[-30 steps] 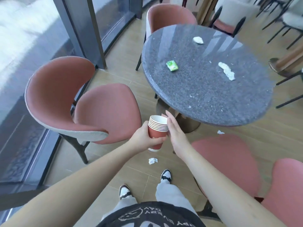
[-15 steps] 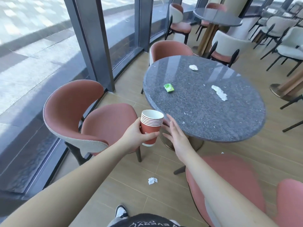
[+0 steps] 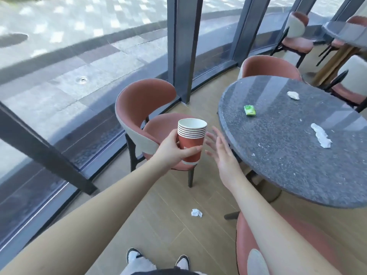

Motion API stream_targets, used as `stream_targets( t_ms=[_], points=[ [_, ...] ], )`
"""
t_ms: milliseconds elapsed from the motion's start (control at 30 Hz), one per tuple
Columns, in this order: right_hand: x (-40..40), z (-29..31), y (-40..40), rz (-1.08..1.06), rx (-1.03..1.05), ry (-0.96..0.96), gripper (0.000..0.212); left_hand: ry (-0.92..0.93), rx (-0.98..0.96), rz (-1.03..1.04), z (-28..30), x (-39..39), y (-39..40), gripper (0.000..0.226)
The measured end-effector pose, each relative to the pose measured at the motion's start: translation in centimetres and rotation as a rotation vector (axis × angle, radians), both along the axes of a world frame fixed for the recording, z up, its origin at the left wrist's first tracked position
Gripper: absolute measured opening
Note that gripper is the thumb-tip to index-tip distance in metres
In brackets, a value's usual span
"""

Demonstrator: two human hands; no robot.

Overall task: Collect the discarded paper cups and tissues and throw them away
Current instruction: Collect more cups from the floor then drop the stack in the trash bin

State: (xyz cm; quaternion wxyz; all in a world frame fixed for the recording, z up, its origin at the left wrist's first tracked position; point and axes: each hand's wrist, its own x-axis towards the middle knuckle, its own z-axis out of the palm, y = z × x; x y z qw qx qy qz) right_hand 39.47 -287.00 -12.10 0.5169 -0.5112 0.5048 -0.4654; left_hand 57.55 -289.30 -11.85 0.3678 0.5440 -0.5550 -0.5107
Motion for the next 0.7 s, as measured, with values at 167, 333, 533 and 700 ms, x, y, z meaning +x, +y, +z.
stream_targets(
  t_ms=[167, 333, 533, 700],
  points=[
    [6.2, 0.3, 0.5, 0.167, -0.014, -0.001, 0.045, 0.069, -0.03, 0.186, 0.9, 6.2, 4.4, 0.078],
    [14.2, 0.7, 2.0, 0.355, -0.01, -0.012, 0.037, 0.069, -0.066, 0.386, 1.8, 13.5, 9.7, 0.057],
    [25.0, 0.9, 6.4, 0.564, 0.037, -0.059, 0.04, 0.093, -0.118, 0.644, 1.8, 22.5, 18.8, 0.06],
    [33.5, 1.4, 13.7, 0.744, 0.035, -0.025, 0.041, 0.086, -0.139, 0.822, 2.0, 29.9, 28.5, 0.076]
  ],
)
